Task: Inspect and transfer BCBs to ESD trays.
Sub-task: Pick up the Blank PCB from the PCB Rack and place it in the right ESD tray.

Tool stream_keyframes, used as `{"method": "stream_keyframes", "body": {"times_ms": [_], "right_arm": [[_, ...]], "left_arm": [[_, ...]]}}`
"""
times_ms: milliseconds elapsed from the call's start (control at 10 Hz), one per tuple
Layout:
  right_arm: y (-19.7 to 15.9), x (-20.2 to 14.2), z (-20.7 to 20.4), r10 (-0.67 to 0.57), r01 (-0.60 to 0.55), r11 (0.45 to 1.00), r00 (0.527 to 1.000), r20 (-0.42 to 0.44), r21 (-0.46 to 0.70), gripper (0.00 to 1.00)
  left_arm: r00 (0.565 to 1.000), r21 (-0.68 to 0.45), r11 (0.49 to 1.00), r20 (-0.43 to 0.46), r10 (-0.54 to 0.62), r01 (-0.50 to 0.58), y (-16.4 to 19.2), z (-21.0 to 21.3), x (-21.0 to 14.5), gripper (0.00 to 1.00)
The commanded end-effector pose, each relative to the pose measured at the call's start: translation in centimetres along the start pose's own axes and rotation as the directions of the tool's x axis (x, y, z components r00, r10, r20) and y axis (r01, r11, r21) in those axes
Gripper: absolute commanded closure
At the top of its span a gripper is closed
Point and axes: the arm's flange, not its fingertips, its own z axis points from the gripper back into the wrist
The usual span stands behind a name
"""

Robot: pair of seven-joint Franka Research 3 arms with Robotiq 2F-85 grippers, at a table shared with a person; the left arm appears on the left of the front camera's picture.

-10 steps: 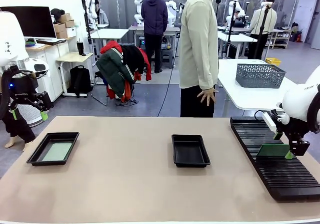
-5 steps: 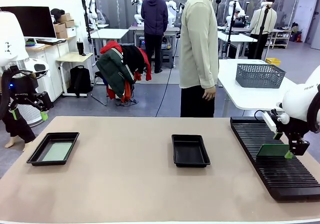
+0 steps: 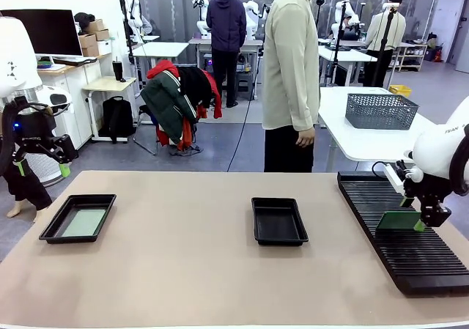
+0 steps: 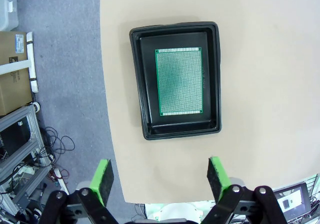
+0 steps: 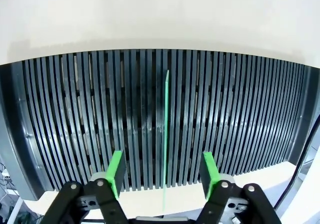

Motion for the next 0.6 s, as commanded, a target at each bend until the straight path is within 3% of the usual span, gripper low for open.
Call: {"method": "stream_keyframes", "body": {"times_ms": [0,500], "right_arm": [[0.07,-0.16,-0.74,0.005,-0.006,1.000,1.000,-0.013,-0.019,0.31],[-0.04,-0.05,-0.93,0.011,-0.011,1.000,1.000,-0.009,-0.016,0.54]], "left_arm": [[1.000,0.001,1.000,0.007,-0.002,0.002,0.11,-0.21,-0.07,0.00],[1.000,0.001,1.000,0.007,-0.002,0.002,0.11,-0.21,-0.07,0.00]]}}
